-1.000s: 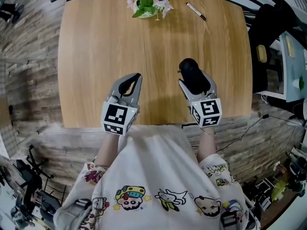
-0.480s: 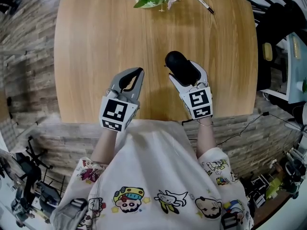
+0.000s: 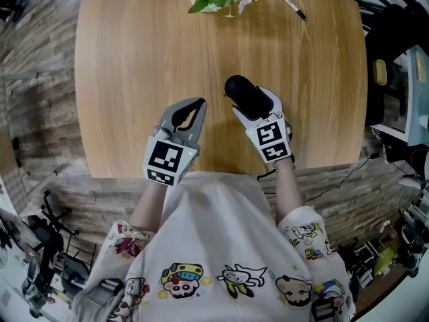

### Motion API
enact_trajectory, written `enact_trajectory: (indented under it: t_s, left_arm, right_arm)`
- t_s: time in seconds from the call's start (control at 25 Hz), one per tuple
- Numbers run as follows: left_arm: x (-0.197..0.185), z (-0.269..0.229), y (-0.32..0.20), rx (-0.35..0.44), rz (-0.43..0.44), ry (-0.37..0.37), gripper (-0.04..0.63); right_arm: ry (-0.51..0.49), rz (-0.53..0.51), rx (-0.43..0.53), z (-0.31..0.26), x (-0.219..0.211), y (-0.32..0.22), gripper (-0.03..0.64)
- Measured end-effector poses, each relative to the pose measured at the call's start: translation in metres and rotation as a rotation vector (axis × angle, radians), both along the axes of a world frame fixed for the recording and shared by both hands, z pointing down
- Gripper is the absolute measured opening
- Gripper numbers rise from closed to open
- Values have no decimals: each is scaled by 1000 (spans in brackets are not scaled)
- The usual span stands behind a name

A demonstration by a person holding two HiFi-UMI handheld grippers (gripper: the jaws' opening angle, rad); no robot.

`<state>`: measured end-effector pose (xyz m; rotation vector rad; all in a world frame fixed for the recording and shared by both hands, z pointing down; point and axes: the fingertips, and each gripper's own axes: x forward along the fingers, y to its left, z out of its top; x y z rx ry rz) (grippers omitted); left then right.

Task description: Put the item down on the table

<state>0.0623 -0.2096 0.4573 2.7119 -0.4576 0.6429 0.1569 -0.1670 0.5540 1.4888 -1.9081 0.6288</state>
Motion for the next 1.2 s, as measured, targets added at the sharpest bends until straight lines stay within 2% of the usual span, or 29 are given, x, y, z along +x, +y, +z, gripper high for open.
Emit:
enact_trajectory:
  t_s: [0.24, 0.84, 1.2]
  left_arm:
    - [1, 9, -6, -19, -3, -9, 0]
    - [2, 28, -9, -37, 3, -21, 0]
    - [-3, 29, -13, -33, -13, -27, 0]
  right_arm:
    - [4, 0, -40, 19, 1, -3, 359]
    - [103, -86, -119, 53, -2, -7, 360]
    - [86, -76, -125, 53, -4, -9, 362]
